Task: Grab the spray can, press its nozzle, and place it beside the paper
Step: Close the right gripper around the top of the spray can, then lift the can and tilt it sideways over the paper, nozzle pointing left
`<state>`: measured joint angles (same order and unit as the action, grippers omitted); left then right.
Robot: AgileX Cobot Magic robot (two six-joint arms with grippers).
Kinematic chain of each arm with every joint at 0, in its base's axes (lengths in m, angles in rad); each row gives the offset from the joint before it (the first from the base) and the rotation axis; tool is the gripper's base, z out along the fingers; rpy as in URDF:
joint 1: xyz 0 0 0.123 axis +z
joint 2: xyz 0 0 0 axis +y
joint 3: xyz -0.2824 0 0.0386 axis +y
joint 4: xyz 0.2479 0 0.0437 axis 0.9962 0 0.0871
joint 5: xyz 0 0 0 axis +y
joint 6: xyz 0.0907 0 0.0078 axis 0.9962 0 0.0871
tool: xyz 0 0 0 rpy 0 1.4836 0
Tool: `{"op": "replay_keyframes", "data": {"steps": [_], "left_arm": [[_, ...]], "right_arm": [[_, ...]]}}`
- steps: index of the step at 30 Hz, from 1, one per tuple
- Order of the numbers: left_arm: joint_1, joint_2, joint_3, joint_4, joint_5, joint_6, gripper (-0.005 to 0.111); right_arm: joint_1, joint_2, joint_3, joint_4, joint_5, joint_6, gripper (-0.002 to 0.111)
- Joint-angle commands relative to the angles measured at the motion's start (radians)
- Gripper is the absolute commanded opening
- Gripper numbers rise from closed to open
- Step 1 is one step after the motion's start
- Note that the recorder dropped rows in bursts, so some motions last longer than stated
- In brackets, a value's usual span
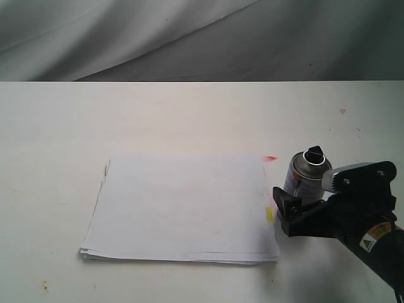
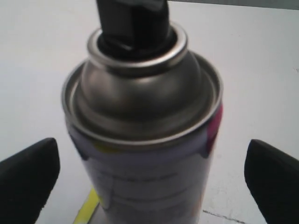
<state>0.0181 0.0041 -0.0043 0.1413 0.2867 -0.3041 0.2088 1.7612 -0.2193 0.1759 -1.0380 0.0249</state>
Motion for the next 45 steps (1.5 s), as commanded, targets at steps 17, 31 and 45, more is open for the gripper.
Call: {"op": "replay_keyframes", "data": {"steps": [17, 31, 45], "left_arm": [[-0.005, -0.004, 0.004, -0.001, -0.006, -0.003, 0.000], [-0.005, -0.004, 0.004, -0.001, -0.006, -0.001, 0.000], [-0.005, -0.004, 0.004, -0.001, -0.006, -0.003, 0.000]], "right_arm": [[0.001, 0.040, -0.039, -0.002, -0.006, -0.002, 0.074], [0.001, 0.038, -0.039, -0.002, 0.003, -0.002, 0.000], [-0.003, -0.494, -0.191, 0.238, 0.797, -0.442, 0.000]]}}
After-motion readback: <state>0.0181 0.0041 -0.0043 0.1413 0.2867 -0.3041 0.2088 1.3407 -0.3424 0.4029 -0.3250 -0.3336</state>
